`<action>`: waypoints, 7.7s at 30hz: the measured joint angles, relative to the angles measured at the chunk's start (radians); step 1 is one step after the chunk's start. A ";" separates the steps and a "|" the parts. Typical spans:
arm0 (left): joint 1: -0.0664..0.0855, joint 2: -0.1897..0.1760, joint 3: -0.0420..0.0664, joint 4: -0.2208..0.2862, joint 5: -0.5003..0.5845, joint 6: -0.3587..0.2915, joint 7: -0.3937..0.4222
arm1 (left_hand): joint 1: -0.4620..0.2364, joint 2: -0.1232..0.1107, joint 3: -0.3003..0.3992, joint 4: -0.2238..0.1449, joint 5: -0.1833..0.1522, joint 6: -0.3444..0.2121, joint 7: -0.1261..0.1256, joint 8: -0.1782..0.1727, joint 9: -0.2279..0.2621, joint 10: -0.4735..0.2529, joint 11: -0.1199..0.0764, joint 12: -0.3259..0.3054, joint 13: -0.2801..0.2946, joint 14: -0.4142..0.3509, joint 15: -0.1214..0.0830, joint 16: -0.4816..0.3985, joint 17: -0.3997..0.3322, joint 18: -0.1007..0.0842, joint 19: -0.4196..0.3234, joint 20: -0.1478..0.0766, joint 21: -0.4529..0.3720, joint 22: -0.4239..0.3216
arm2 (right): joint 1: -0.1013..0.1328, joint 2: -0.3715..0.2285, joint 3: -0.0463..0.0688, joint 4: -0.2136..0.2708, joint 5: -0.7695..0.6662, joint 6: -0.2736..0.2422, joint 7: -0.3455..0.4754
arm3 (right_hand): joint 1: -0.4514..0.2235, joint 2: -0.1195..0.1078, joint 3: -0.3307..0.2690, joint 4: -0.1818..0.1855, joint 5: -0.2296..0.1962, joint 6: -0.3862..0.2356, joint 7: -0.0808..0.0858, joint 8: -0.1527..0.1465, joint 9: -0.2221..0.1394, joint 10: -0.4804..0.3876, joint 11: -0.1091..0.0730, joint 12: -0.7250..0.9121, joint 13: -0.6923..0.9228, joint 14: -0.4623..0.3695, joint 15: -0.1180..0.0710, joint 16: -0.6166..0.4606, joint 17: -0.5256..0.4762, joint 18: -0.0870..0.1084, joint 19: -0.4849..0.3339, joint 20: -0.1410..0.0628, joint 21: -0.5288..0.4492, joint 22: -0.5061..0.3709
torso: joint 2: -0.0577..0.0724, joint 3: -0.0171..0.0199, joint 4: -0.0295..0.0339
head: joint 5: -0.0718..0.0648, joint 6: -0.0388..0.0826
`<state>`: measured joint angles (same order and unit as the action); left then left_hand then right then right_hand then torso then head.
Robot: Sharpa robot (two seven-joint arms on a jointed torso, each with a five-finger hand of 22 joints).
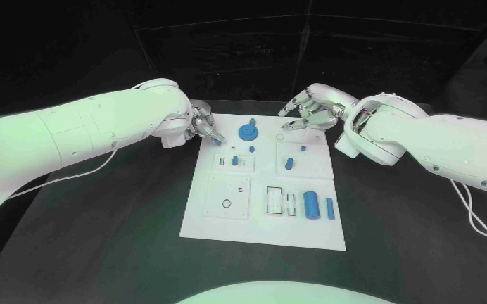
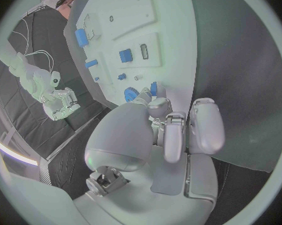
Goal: Assemble the parts on the task board
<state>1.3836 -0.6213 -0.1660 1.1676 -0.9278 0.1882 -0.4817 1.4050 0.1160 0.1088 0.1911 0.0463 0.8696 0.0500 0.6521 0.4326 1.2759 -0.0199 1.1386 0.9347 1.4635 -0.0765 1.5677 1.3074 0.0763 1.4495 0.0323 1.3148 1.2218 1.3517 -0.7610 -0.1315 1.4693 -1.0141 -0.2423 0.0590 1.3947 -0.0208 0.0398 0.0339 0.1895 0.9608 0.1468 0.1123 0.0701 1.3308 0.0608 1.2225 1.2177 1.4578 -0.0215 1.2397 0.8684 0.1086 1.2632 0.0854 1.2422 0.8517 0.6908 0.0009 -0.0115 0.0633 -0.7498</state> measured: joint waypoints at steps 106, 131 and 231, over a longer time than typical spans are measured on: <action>-0.038 -0.091 -0.005 0.217 -0.066 -0.044 -0.054 | -0.138 -0.163 0.332 -0.055 0.000 -0.009 -0.003 0.061 0.061 0.011 -0.010 -0.004 -0.016 0.004 -0.004 0.000 0.000 0.000 0.003 -0.003 0.000 0.016 | 0.000 0.001 0.000 -0.005 0.000 0.003 0.000 | -0.005 0.005 -0.001 0.001 0.005 0.000 0.000 0.000 0.000 0.000 0.000 0.000 0.000 0.000 0.000 0.000 0.000 0.000 0.000 0.000 0.000 0.000 | 0.001 0.0003 -0.0017 | 0.017 -0.020; -0.042 -0.091 -0.006 0.226 -0.070 -0.052 -0.060 | -0.166 -0.184 0.347 -0.070 -0.003 0.008 -0.007 0.091 0.083 0.035 -0.022 0.012 0.014 0.004 -0.011 0.000 0.000 0.000 0.013 -0.013 0.010 0.036 | 0.000 -0.001 0.000 -0.004 0.000 0.003 0.000 | -0.005 0.005 -0.003 0.003 0.005 0.000 0.000 0.000 0.000 0.000 0.000 0.000 0.000 0.000 0.000 0.000 0.000 0.000 0.000 0.000 0.000 0.000 | 0.000 -0.0006 -0.0005 | 0.016 -0.021; -0.079 0.062 -0.010 0.031 -0.321 -0.314 0.583 | 0.014 -0.275 0.197 -0.122 0.009 0.065 0.089 -0.446 -0.336 -0.269 0.102 -0.883 -0.865 -0.003 0.071 -0.240 -0.180 0.085 -0.060 0.060 -0.397 -0.353 | 0.000 -0.003 0.000 -0.009 0.000 -0.022 -0.007 | -0.005 0.005 -0.002 0.008 0.049 0.000 0.000 0.000 0.000 0.000 0.000 0.000 -0.006 0.000 0.000 -0.008 -0.004 0.000 0.004 -0.004 -0.004 -0.006 | 0.001 0.0002 -0.0025 | -0.002 0.008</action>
<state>1.3049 -0.5592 -0.1756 1.1987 -1.2491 -0.1263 0.1014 1.4191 -0.1587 0.3063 0.0687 0.0549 0.9350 0.1388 0.2057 0.0971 1.0064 0.0822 0.2557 0.0694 1.4600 -0.0050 1.3276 1.1271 0.1614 1.3899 0.0920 0.9179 0.8688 1.3517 -0.7642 -0.1318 1.4601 -1.0144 -0.2643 0.0522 1.3896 -0.0156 0.0376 0.0422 0.2382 0.9608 0.1468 0.1123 0.0701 1.3308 0.0608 1.2225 1.2116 1.4578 -0.0215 1.2316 0.8644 0.1086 1.2668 0.0817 1.2383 0.8461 0.6921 0.0011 -0.0140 0.0611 -0.7416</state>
